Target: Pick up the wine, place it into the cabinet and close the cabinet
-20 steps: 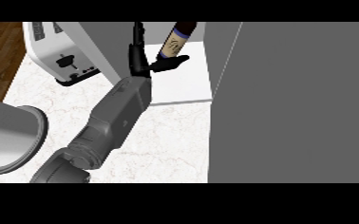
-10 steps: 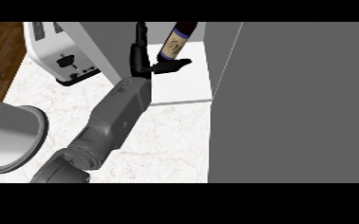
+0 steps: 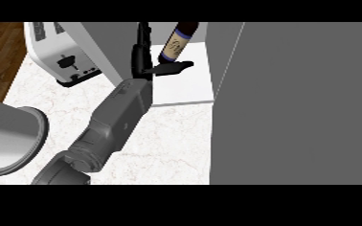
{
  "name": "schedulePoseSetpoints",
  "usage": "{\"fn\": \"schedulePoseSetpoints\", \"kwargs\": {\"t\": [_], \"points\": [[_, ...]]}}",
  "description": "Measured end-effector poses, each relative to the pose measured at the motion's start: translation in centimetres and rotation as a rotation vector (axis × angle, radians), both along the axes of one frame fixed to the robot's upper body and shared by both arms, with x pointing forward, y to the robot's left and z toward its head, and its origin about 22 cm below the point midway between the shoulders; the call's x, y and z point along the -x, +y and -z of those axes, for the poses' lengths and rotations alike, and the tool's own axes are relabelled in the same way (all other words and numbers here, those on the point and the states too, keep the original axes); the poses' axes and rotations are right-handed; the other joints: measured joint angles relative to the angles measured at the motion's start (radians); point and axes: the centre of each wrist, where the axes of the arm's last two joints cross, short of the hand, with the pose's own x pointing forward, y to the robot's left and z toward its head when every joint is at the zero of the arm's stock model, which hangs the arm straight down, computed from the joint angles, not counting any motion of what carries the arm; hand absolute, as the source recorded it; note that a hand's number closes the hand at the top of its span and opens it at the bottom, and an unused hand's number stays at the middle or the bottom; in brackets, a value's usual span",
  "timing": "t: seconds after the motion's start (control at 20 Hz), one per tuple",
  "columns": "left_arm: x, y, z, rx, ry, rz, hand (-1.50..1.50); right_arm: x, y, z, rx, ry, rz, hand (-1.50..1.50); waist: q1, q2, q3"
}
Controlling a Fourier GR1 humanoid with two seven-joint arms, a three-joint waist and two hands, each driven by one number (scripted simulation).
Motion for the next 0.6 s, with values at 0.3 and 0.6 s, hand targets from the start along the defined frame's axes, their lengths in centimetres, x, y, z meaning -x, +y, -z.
{"fn": "schedulePoseSetpoints", "kwargs": {"t": [0.3,0.6], "points": [[0.18,0.03,0.19,0.052,-0.011,0.023,-1.5,0.15,0.67,0.19,-0.012,0.021,-0.027,-1.5,-0.002,-0.006,0.0],[0.88,-0.02,0.87,0.088,-0.001,0.023,-1.5,-0.02,0.64,-0.14,-0.007,0.017,-0.018,-1.5,0.003,-0.012,0.0]]}}
